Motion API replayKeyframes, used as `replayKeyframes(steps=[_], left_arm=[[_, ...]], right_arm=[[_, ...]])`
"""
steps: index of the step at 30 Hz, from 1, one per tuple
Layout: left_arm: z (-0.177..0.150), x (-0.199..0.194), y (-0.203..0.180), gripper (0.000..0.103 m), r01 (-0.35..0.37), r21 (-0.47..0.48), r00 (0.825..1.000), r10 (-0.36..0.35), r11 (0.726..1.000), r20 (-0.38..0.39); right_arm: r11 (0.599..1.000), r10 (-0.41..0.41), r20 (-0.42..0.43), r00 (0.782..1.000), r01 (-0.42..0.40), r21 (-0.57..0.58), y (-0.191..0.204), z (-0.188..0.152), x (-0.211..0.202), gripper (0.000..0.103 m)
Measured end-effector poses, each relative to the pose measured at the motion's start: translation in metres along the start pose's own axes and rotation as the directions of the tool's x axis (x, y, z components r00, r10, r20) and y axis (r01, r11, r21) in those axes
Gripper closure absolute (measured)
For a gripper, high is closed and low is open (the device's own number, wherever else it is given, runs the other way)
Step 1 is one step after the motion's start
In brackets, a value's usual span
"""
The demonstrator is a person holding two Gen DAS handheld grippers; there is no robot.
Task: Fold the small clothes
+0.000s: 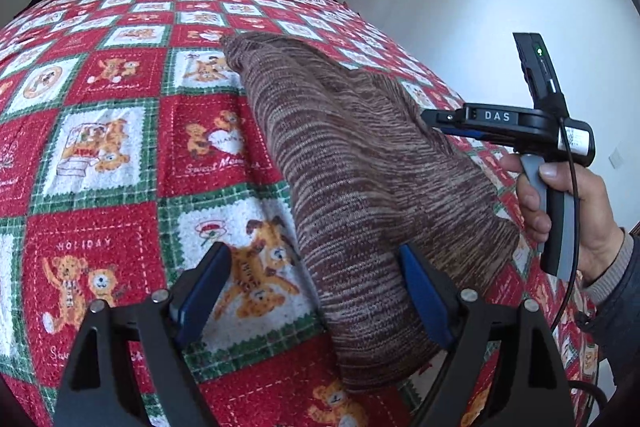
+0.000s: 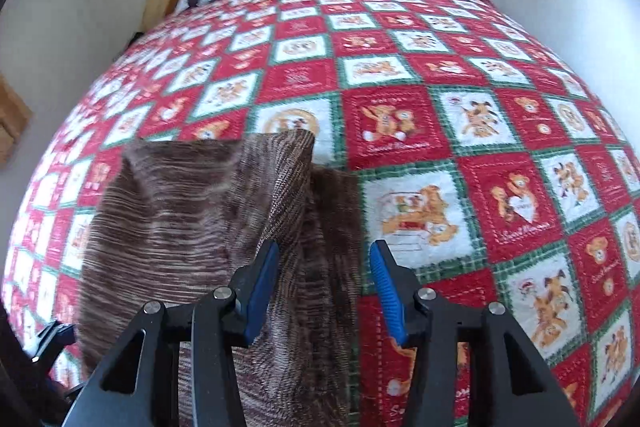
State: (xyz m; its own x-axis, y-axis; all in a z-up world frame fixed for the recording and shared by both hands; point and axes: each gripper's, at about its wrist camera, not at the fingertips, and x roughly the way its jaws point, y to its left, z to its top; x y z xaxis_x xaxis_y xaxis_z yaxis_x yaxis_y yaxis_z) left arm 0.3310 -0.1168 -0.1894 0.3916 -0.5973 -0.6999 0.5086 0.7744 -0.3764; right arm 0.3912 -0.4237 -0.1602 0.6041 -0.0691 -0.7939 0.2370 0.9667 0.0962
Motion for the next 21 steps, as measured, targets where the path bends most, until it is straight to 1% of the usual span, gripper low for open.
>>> replayKeyframes(steps=[1,3,5,6,8,9,10,11,12,14,16,18,20,21], left_arm=[[0.000,0.000,-0.001,0.015,-0.001,0.002,1.000,0.001,1.000,0.000],[0.000,0.001,-0.002,0.015,-0.005,0.009,1.000,0.005,1.000,0.000],[0.000,0.001,-0.001,0.014,-0.002,0.008,1.000,0.002,1.000,0.000],[0.000,0.001,-0.001,0.014,0.004,0.004,1.000,-0.004,1.000,0.000],[0.001,0.001,0.000,0.014,0.008,0.001,1.000,-0.008,1.000,0.001],[0.001,0.001,0.000,0.014,0.008,0.002,1.000,-0.008,1.000,0.000],[0.001,0.001,0.000,0.014,0.009,0.003,1.000,-0.009,1.000,0.001],[0.000,0.001,0.000,0.014,0.009,0.005,1.000,-0.009,1.000,0.001],[0.000,0.000,0.000,0.014,0.010,0.006,1.000,-0.010,1.000,0.000],[0.000,0.000,0.000,0.014,0.013,0.008,1.000,-0.013,1.000,-0.002],[0.000,0.000,-0.002,0.014,0.009,0.019,1.000,-0.009,1.000,-0.006],[-0.001,0.002,-0.006,0.011,0.018,0.039,1.000,-0.017,0.999,-0.012],[-0.002,0.003,-0.009,0.009,0.017,0.058,1.000,-0.016,0.998,-0.017],[-0.002,0.003,-0.009,0.009,0.016,0.061,1.000,-0.015,0.998,-0.017]], right_arm=[[1.000,-0.010,0.010,1.000,0.010,-0.013,0.001,0.002,0.001,0.054],[1.000,0.008,0.020,1.000,-0.008,-0.009,0.001,0.008,0.003,0.054],[0.999,0.032,0.028,0.999,-0.032,0.022,-0.001,0.015,0.004,0.054],[0.997,0.057,0.025,0.998,-0.058,0.053,-0.002,0.019,0.007,0.054],[0.992,0.090,-0.017,0.996,-0.088,0.085,-0.004,0.023,0.018,0.054],[0.994,0.073,-0.043,0.996,-0.069,0.083,-0.003,0.023,0.026,0.054],[0.996,0.051,-0.051,0.997,-0.047,0.071,-0.001,0.022,0.029,0.058],[0.997,0.055,-0.048,0.997,-0.052,0.061,0.000,0.021,0.031,0.092],[0.996,0.072,-0.030,0.997,-0.070,0.064,0.001,0.018,0.027,0.099],[0.997,0.054,0.031,0.998,-0.056,0.060,0.001,0.015,0.013,0.100],[0.996,0.025,0.047,0.999,-0.029,0.085,-0.006,0.011,0.007,0.100],[0.996,0.000,0.021,1.000,-0.002,0.087,-0.014,0.009,0.015,0.099],[0.997,0.001,-0.012,1.000,-0.001,0.071,-0.016,0.005,0.025,0.099],[0.997,0.000,-0.018,1.000,0.001,0.079,-0.019,0.004,0.026,0.087]])
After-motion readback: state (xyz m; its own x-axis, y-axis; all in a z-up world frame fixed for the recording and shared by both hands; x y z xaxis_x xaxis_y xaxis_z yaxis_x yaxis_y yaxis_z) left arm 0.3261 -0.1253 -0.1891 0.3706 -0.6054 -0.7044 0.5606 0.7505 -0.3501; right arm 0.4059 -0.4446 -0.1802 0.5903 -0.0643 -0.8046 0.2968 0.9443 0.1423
